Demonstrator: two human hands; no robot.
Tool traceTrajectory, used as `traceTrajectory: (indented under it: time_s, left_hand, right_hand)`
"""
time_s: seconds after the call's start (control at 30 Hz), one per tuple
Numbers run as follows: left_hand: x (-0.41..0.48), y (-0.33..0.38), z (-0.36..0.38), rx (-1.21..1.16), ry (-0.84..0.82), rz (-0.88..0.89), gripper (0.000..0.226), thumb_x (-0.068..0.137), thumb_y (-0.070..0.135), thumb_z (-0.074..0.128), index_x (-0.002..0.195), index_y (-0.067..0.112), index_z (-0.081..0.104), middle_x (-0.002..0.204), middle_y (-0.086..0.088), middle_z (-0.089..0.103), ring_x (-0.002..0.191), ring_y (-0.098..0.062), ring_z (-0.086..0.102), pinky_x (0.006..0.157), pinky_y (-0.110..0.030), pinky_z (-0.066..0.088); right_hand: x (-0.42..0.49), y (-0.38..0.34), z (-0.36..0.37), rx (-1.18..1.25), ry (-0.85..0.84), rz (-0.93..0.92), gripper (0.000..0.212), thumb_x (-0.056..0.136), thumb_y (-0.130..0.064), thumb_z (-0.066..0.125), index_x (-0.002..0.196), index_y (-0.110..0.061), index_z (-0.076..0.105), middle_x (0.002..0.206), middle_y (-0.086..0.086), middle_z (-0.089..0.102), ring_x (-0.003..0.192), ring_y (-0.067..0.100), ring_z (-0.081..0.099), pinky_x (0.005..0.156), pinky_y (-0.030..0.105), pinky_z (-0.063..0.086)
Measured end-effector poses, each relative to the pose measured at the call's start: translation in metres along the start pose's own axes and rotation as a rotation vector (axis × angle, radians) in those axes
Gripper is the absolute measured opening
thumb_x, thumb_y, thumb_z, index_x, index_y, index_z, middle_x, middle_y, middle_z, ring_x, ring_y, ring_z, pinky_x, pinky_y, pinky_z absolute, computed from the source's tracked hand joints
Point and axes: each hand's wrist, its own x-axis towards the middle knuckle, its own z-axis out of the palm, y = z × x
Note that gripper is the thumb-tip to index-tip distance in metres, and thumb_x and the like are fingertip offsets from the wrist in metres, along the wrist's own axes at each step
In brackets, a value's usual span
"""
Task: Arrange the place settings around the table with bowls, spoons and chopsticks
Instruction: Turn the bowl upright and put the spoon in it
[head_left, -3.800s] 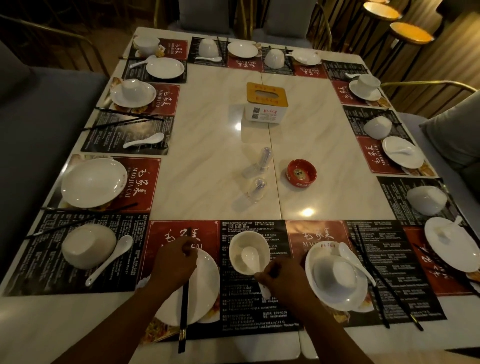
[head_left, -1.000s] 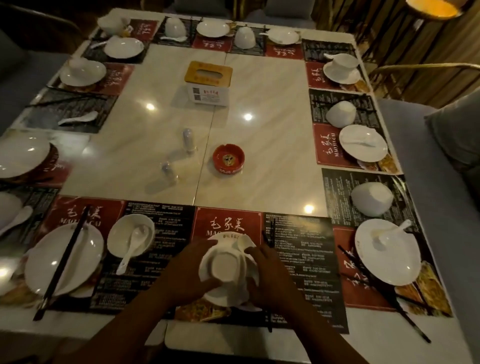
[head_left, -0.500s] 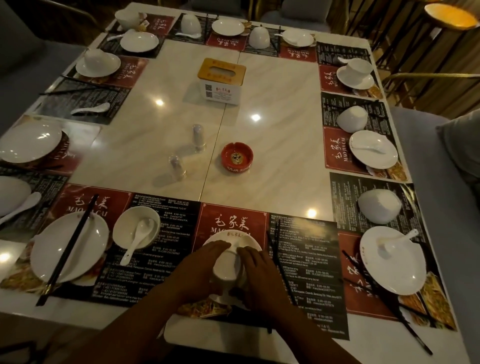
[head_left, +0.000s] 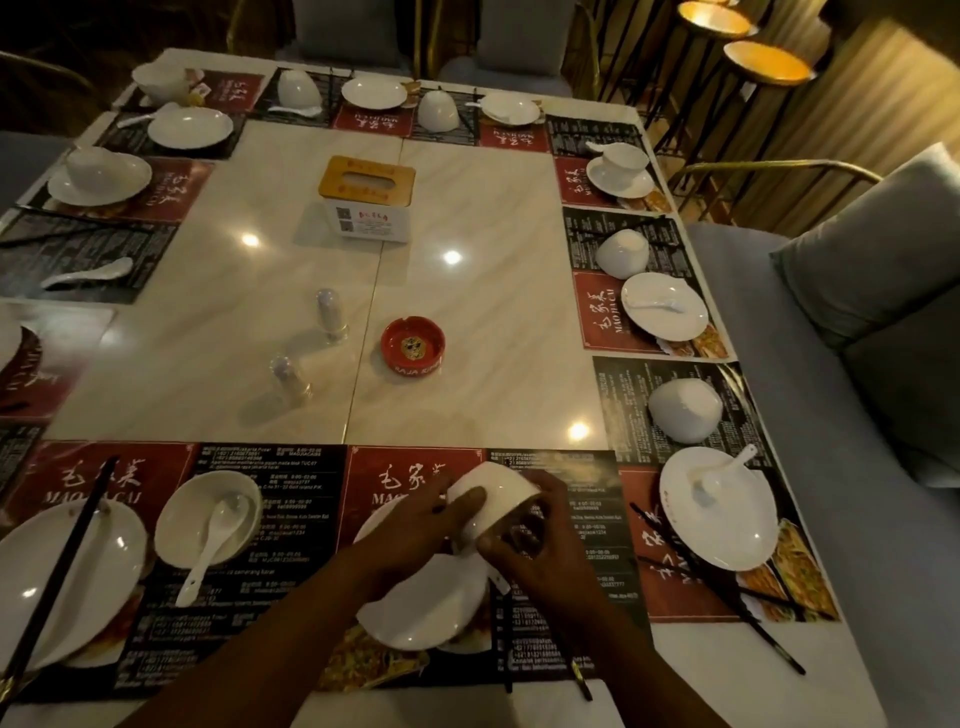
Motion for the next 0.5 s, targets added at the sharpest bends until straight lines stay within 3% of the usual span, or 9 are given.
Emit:
traceTrajectory:
  time_s: [0.07, 0.2, 0.33, 0.4, 0.5]
  left_hand:
    - [0.011, 0.004, 0.020, -0.070, -0.006, -0.061, 0.030, 0.096, 0.048, 0.052, 0.124, 0.038, 0.056, 0.114, 0.004, 0.070, 0.099, -0.016, 0.070, 0.082, -0.033, 0.059]
    - [0.034, 0.005, 0.050, -0.158, -0.059, -0.150, 0.047, 0.095, 0.060, 0.046, 0.125, 0.026, 0.059, 0.115, -0.007, 0.072, 0.106, -0.029, 0.069, 0.095, -0.052, 0.055]
    - [0.050, 0.012, 0.064, -0.096, 0.008, -0.201, 0.046, 0.097, 0.062, 0.038, 0.113, 0.026, 0.063, 0.113, -0.006, 0.070, 0.105, -0.028, 0.068, 0.095, -0.048, 0.055]
    - [0.054, 0.011, 0.060, 0.071, 0.080, -0.157, 0.043, 0.099, 0.057, 0.040, 0.118, 0.024, 0.059, 0.117, -0.004, 0.065, 0.105, -0.023, 0.064, 0.095, -0.046, 0.054]
    - [0.051, 0.009, 0.043, 0.160, 0.226, -0.076, 0.018, 0.100, 0.036, 0.052, 0.115, 0.027, 0.058, 0.113, 0.002, 0.064, 0.098, -0.015, 0.064, 0.090, -0.040, 0.055]
  right_hand:
    - [-0.001, -0.003, -0.009, 0.021, 0.073, 0.035, 0.079, 0.072, -0.028, 0.088, 0.133, -0.038, 0.040, 0.131, -0.004, 0.055, 0.112, 0.011, 0.064, 0.080, 0.033, 0.060]
    - [0.011, -0.010, -0.033, -0.056, 0.092, 0.127, 0.087, 0.070, -0.047, 0.085, 0.137, -0.041, 0.031, 0.133, -0.002, 0.050, 0.111, 0.014, 0.059, 0.074, 0.028, 0.060]
    - [0.037, -0.009, -0.059, -0.337, 0.143, 0.134, 0.090, 0.066, -0.053, 0.086, 0.137, -0.042, 0.032, 0.135, -0.004, 0.042, 0.119, 0.019, 0.050, 0.080, 0.027, 0.054]
    - [0.054, -0.006, -0.073, -0.549, 0.133, 0.136, 0.098, 0.060, -0.058, 0.087, 0.139, -0.043, 0.030, 0.134, 0.002, 0.040, 0.119, 0.022, 0.049, 0.088, 0.033, 0.053]
    - [0.078, 0.001, -0.091, -0.919, 0.104, 0.209, 0.113, 0.054, -0.066, 0.083, 0.145, -0.043, 0.021, 0.135, 0.012, 0.033, 0.124, 0.035, 0.042, 0.101, 0.048, 0.047]
